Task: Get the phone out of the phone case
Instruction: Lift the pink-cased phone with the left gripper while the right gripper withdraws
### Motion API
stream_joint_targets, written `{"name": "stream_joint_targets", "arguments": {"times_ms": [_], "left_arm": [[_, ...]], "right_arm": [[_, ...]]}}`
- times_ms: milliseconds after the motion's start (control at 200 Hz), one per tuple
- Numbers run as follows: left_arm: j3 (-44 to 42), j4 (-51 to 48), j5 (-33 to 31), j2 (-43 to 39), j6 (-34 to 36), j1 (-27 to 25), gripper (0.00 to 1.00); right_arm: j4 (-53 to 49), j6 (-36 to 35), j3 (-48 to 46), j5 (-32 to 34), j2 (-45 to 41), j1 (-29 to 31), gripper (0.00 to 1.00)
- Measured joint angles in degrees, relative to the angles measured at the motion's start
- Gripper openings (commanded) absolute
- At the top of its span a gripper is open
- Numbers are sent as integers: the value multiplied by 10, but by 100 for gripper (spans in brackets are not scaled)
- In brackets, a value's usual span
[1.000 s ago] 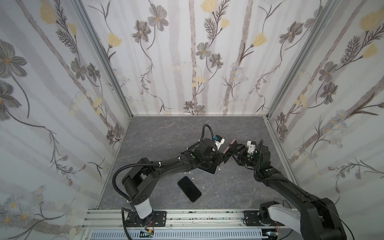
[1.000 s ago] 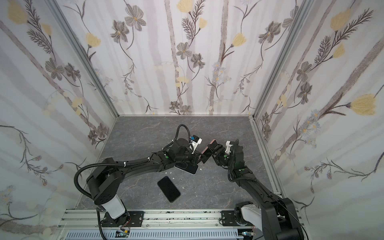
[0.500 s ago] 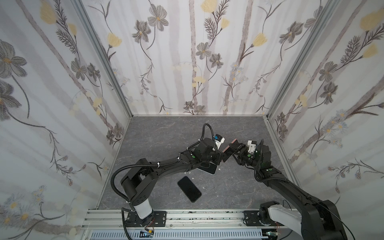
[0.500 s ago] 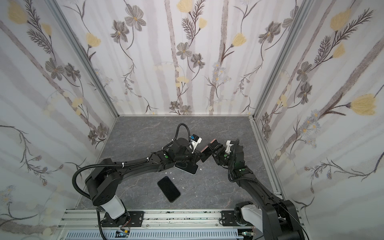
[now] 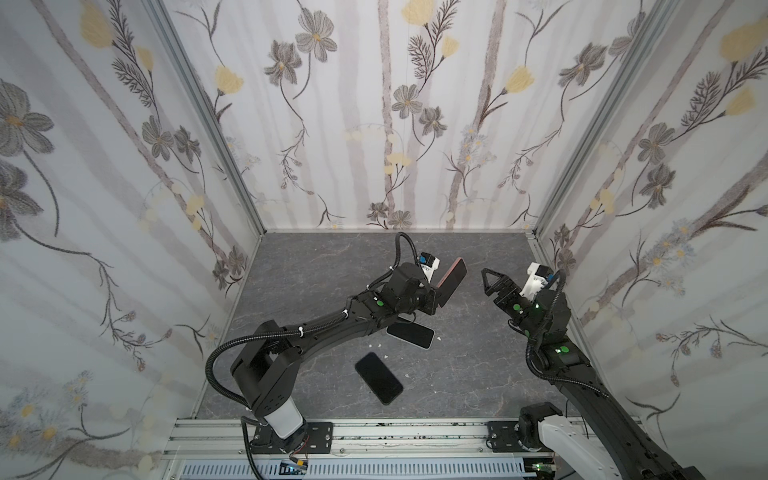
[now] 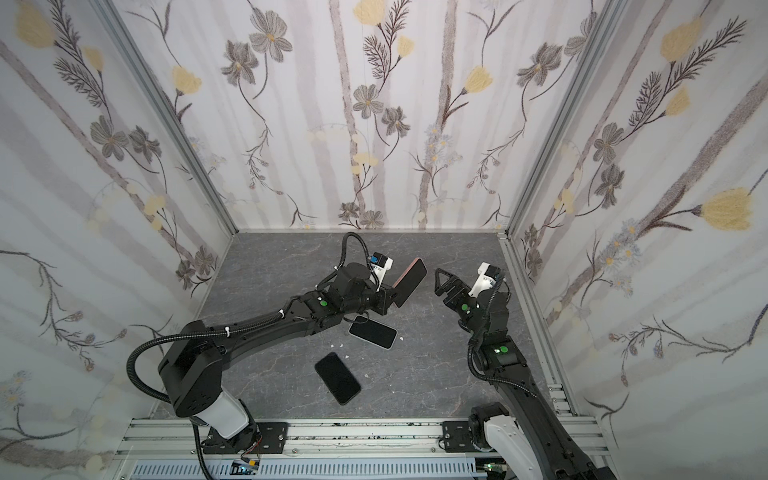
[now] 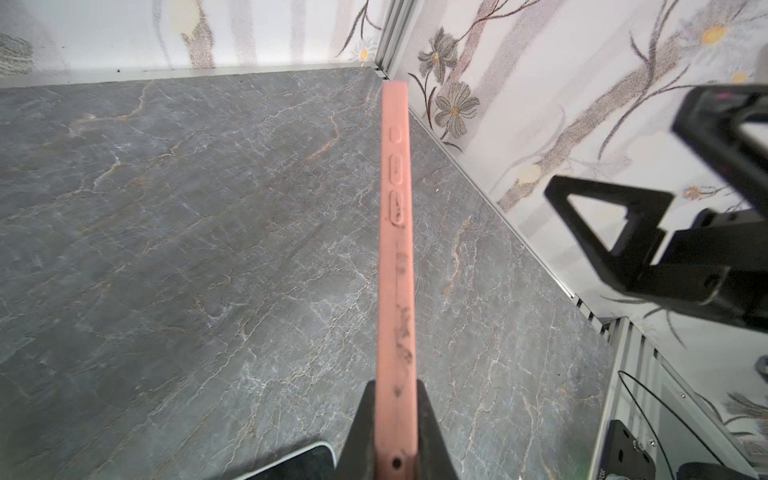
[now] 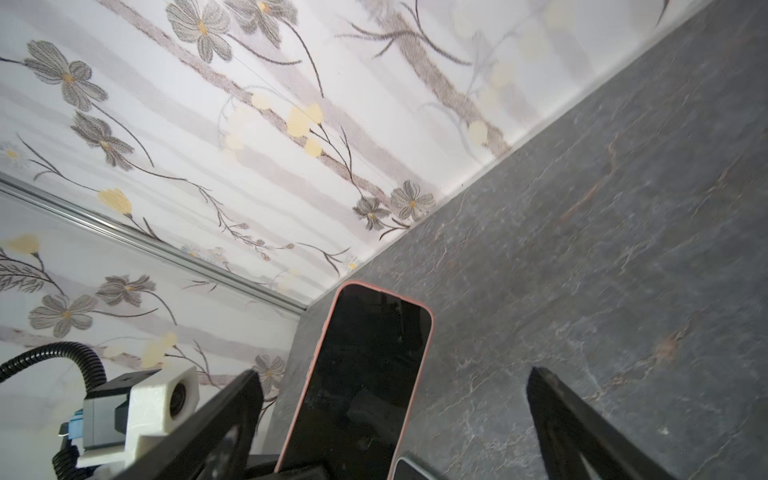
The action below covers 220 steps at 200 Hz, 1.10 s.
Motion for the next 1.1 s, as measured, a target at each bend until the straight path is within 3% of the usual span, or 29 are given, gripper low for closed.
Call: {"name": "stream_joint_targets", "arguments": {"times_ms": [215, 545, 799, 1099], "left_arm": [[-4, -16, 15, -16, 3, 20, 0], [-3, -19, 74, -61, -24, 76, 0], [-21, -21, 207, -68, 3, 159, 0], [-45, -23, 288, -114, 57, 172, 0]], "right_arm": [[-60, -134, 70, 30, -8, 0, 100], [-92, -231, 96, 20, -25, 0, 100], [-99, -292, 151, -75, 10, -1, 100], [-112, -329, 213, -245, 75, -3, 99]]}}
